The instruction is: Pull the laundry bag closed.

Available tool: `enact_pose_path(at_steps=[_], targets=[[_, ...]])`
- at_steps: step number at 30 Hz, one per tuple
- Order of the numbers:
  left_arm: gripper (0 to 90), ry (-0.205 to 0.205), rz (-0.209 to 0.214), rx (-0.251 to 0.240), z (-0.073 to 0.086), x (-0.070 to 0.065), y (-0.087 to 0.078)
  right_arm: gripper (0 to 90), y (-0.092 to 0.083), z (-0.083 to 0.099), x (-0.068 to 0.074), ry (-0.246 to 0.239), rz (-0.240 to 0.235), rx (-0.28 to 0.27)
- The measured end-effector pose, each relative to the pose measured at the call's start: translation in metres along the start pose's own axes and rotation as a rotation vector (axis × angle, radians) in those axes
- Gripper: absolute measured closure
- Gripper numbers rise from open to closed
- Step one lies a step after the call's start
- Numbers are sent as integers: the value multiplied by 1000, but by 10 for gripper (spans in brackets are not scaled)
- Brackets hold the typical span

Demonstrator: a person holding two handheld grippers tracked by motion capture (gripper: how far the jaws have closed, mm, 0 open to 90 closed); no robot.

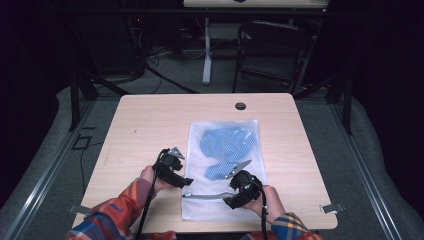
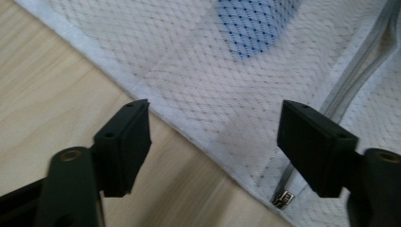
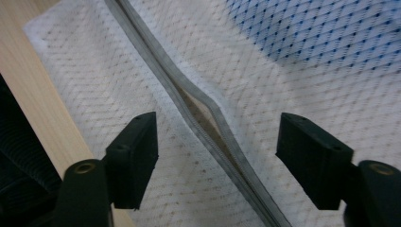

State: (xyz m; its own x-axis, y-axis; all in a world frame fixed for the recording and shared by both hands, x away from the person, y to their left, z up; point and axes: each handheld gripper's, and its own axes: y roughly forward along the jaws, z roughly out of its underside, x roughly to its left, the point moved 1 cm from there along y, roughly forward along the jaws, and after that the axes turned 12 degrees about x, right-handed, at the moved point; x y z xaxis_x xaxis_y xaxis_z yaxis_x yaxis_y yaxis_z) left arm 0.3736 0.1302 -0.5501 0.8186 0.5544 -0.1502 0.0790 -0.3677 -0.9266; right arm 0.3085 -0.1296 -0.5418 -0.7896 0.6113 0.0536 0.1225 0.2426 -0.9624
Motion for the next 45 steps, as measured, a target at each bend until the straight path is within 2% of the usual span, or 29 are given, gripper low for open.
enact_pose_path(at_steps=[2,4,8,9,11,14,22,25,26,27,28,31,32,33,38,40,43,44,45], targets=[[325,7,5,2,0,-2,1,335,6,-2,2,0,-2,12],[396,22,12,16,0,-3,3,385,12,-3,3,-10,17,48],[512,35,43,33,0,-4,7,537,22,-1,1,-19,44,91],[527,41,50,49,0,-5,11,562,22,0,0,-18,53,79],[563,43,61,63,1,-6,14,602,21,1,-2,-21,57,89],[572,50,64,87,1,-8,18,620,20,2,-5,-25,62,88],[593,53,65,67,-5,-16,23,612,16,8,-15,-29,66,116],[590,63,64,68,-8,-20,24,576,16,11,-19,-13,61,119],[590,59,67,64,-9,-21,25,537,16,12,-20,-3,59,124],[577,59,68,65,-10,-20,24,470,14,13,-22,2,34,123],[575,55,65,62,-9,-18,22,443,13,13,-21,2,27,110],[569,37,75,45,-7,-13,12,413,5,8,-16,-6,-26,51],[570,37,75,45,-7,-13,12,413,5,8,-16,-6,-26,51],[573,38,78,46,-4,-12,8,423,4,2,-7,-10,-46,20],[592,53,108,58,1,-15,3,468,5,-7,8,-51,-62,8],[624,59,125,72,2,-15,3,515,8,-14,17,-68,-75,-24],[679,57,146,94,3,-16,5,550,11,-23,24,-82,-90,-37],[684,75,152,113,3,-16,6,567,12,-26,26,-89,-94,-37],[697,70,157,114,3,-16,7,580,13,-29,29,-97,-97,-41]])
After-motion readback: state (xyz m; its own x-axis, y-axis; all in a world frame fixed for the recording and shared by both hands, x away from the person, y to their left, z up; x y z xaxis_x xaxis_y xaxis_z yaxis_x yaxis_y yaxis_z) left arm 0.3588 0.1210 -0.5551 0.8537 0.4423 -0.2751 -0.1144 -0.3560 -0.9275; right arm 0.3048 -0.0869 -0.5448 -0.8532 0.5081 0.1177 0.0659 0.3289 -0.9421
